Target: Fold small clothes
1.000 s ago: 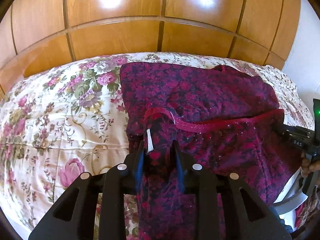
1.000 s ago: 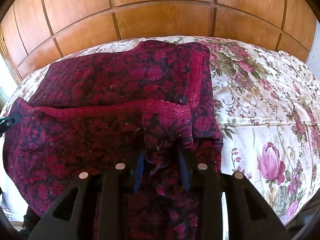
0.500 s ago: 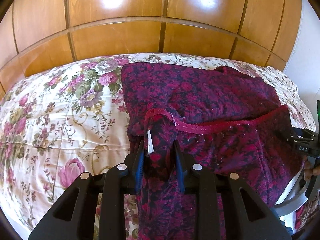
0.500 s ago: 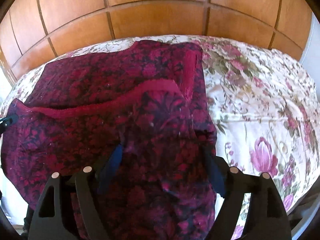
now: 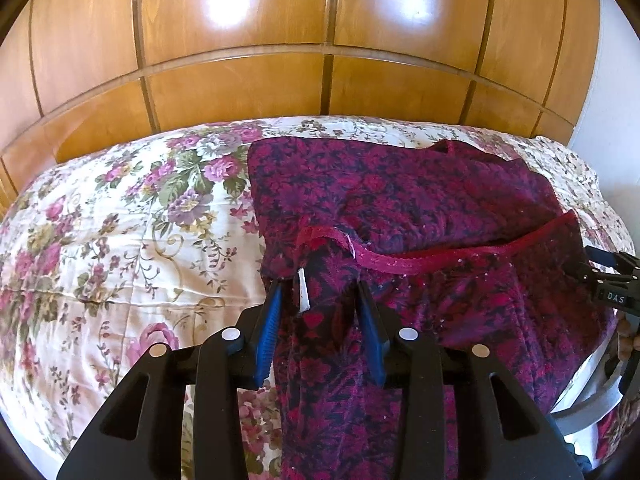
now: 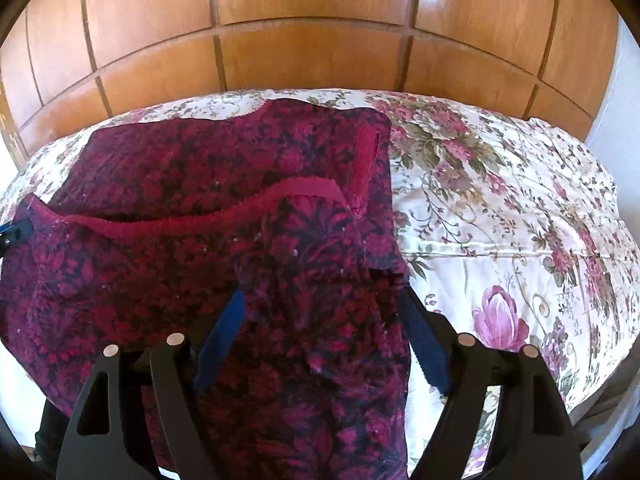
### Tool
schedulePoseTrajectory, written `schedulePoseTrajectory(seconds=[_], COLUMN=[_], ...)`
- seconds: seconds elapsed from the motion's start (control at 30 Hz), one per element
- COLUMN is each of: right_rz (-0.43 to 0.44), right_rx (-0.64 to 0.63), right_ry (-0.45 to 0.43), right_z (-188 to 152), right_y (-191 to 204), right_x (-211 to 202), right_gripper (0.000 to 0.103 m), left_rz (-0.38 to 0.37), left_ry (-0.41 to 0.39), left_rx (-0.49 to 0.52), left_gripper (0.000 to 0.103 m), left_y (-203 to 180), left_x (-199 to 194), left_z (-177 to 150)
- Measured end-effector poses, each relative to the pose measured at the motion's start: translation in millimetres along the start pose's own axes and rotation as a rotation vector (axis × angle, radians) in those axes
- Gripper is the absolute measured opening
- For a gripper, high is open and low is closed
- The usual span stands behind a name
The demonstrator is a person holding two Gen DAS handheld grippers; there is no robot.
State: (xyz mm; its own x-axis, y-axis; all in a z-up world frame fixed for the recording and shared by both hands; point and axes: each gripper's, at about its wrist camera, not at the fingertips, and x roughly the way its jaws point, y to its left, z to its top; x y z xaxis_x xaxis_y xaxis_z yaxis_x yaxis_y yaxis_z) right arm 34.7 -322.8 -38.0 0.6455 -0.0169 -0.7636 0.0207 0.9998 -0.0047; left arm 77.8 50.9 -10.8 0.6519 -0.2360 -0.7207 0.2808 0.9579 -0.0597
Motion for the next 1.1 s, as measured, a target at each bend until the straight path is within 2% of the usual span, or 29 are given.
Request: schedulePoseTrajectory(seconds=[0.1, 0.17, 0.27, 0.43, 0.47, 0.53, 0.63, 0.8, 0.93, 1.1], right_rz=[-0.019, -0.024, -0.012, -0.009, -0.007, -0.004, 0.008, 0.049, 0.118, 0.182], right_rx=[-0.037, -0.048, -0.045, -0.047, -0.045, -0.023, -0.009, -0.003, 0.032, 0.05], right_ry=[0.014, 0.023, 0.023, 0.027, 0.032, 0.037, 0.039, 0.032, 0.003, -0.086], right_z=[-2, -5, -7, -7, -7, -7, -7, -7, 0, 22], right_y=[5, 5, 3, 4, 4, 1, -1, -4, -11, -13], right_x=[2, 3, 1, 0, 1, 4, 5, -5, -29, -62], right_gripper=[0.046, 0.036, 0.029, 0.025, 0.026, 0.036, 0.036, 0.017, 0.014, 0.014], left_rz=[-0.01, -0.027, -0.034, -0.076, -0.087, -0.104, -0.127, -0.211, -0.245, -0.293], left_ry=[0.002, 0.002, -0.009, -0.056, -0.064, -0.08, -0.076, -0.096, -0.115, -0.168], left_rx=[-0.007, -0.016, -0.025, -0.044, -0.045, -0.048, -0.069, -0.143, -0.157, -0.187], left_gripper=[0.036, 0.028, 0.021, 0.018, 0.018, 0.018, 0.015, 0.015, 0.013, 0.013], left_y=[1, 2, 2, 5, 5, 6, 12, 22, 22, 30], left_x=[-2, -4, -8, -23, -26, -31, -32, -45, -57, -75], left_z=[-2, -3, -6, -10, -11, -15, -20, -22, -21, -2])
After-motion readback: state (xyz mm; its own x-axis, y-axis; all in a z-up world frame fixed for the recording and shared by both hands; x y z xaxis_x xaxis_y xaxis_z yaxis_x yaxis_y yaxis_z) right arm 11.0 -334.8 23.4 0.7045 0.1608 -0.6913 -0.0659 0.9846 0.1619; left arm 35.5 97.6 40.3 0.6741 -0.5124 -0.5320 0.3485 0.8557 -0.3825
